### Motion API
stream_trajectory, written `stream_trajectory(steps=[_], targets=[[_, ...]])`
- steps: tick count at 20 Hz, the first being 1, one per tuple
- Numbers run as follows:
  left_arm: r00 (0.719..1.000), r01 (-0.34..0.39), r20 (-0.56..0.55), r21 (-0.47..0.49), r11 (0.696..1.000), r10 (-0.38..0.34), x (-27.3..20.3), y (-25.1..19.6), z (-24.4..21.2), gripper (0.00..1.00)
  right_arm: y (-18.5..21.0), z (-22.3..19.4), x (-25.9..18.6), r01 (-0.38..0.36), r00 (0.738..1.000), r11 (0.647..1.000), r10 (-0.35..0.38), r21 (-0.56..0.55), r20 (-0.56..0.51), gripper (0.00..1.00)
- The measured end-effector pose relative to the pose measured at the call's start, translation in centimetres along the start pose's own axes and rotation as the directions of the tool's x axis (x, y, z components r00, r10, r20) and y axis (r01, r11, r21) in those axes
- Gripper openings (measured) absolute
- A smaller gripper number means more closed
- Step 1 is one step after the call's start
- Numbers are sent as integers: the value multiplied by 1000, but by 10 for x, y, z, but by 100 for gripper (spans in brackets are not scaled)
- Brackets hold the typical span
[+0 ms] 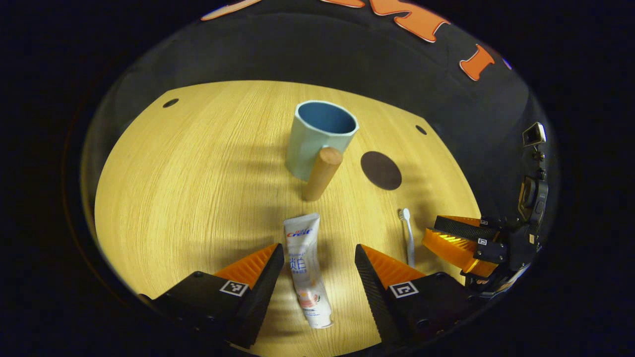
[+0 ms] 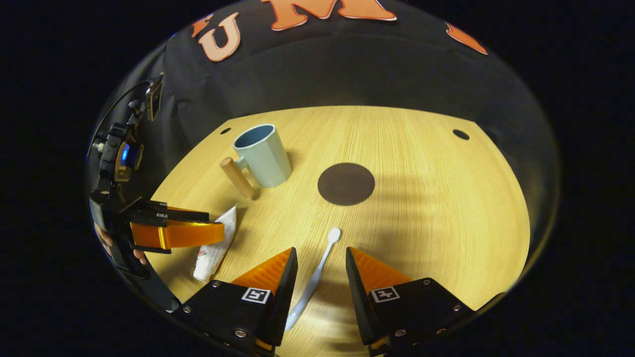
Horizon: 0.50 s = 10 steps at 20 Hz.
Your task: Put the toothbrush and toothpaste on the desktop into the cup, then pick up the cup and place it on the coaster on the desktop.
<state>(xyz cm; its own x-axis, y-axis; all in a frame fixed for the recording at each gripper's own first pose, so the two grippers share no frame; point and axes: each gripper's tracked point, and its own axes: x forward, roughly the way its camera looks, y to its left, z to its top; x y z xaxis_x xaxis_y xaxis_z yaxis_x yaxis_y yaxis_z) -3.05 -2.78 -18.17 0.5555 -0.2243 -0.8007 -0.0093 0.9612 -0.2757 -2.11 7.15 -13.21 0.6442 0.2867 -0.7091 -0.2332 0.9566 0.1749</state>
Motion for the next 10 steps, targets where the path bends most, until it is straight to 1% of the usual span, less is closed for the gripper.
stream_trajectory(steps=[2, 3, 4, 6, 7, 8, 9, 10], targets=[[999, -16, -49, -12, 1000, 16, 1, 4, -9, 87, 1, -8, 9, 2, 999, 1000, -1, 6, -36, 58], [998, -24, -64, -16, 1000, 23, 1, 5, -11, 87, 3, -13, 11, -5, 999, 1000, 5, 3, -51, 55], [996, -30, -83, -23, 999, 28, 3, 5, -15, 87, 5, -15, 12, -9, 998, 1000, 9, -1, -62, 49], [992, -38, -120, -37, 999, 33, 6, 4, -21, 86, 9, -25, 13, -14, 995, 1000, 12, -15, -100, 45], [991, -31, -134, -51, 998, 24, 10, 0, -24, 89, 12, -29, 15, -16, 994, 1000, 15, -12, -107, 44], [987, -32, -156, -60, 998, 22, 8, -3, -30, 72, 12, -33, 18, -10, 993, 1000, 8, -15, -115, 43], [986, -33, -164, -59, 998, 23, 9, -3, -32, 68, 14, -35, 16, -7, 993, 1000, 3, -25, -121, 43], [985, -40, -171, -57, 998, 29, 11, -2, -33, 69, 13, -35, 20, 3, 993, 1000, -6, -27, -117, 43]])
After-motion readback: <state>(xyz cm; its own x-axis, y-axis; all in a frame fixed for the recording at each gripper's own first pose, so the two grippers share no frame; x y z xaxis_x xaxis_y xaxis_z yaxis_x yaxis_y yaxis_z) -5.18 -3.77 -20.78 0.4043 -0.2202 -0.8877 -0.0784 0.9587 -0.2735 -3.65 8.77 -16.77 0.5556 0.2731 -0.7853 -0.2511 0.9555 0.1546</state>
